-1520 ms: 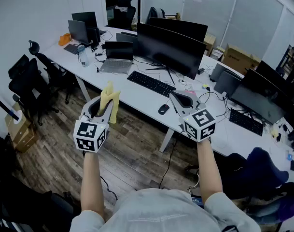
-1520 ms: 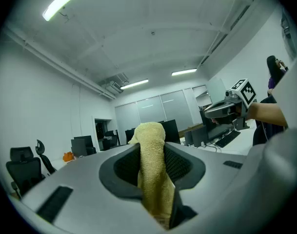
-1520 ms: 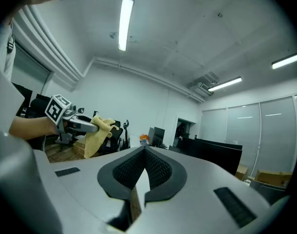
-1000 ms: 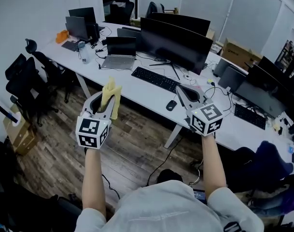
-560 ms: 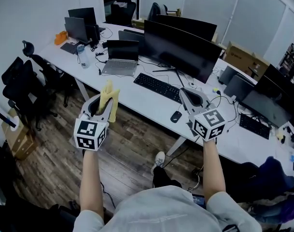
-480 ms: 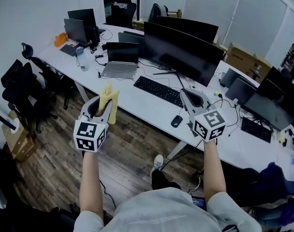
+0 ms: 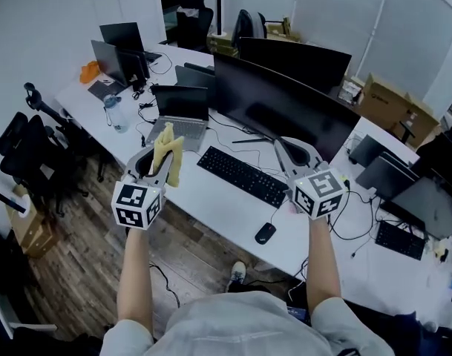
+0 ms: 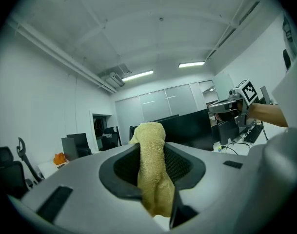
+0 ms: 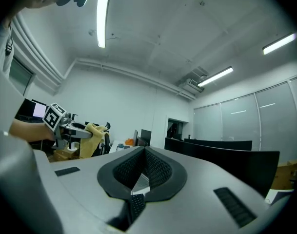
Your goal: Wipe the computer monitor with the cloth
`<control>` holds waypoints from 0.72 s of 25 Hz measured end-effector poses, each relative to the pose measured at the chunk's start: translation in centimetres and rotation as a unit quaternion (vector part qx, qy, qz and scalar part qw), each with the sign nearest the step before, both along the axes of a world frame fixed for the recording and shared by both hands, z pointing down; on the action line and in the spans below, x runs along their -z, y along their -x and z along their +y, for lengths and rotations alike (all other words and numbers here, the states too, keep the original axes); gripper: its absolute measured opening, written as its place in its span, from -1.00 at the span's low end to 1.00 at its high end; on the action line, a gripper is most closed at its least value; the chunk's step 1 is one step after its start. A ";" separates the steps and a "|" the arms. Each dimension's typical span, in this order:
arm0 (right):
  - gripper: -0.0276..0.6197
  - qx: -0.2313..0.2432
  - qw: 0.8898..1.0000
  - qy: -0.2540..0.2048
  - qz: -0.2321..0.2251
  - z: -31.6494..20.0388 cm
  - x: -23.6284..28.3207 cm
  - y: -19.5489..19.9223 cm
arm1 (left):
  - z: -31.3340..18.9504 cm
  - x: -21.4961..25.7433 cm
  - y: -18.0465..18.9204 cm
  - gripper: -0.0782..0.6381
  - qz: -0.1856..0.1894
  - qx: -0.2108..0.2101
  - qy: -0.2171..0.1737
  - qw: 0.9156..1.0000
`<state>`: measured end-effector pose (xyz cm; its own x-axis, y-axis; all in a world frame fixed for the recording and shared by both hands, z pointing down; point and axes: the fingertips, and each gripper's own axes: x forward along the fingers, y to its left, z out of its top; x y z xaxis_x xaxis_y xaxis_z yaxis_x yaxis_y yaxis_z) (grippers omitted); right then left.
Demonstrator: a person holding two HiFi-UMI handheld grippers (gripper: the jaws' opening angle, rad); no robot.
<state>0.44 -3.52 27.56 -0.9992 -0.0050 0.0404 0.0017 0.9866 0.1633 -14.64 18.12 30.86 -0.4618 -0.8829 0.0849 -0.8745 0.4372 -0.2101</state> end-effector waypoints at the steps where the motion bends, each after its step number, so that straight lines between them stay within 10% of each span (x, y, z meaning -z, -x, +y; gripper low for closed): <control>1: -0.84 0.001 1.000 0.001 -0.002 -1.1 0.1 0.8 | -1.4 0.2 0.8 -0.40 -0.001 0.000 0.000 1.000; 18: -0.84 -0.054 0.998 0.013 -0.001 -10.6 -0.9 10.5 | -16.5 -1.1 16.5 -0.40 0.019 -0.043 -0.013 0.999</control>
<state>-10.05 -14.12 28.45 -0.9930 -0.1113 0.0400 -0.1049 0.9849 0.1374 -31.11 1.66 31.97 -0.3803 -0.9216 0.0778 -0.9164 0.3642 -0.1660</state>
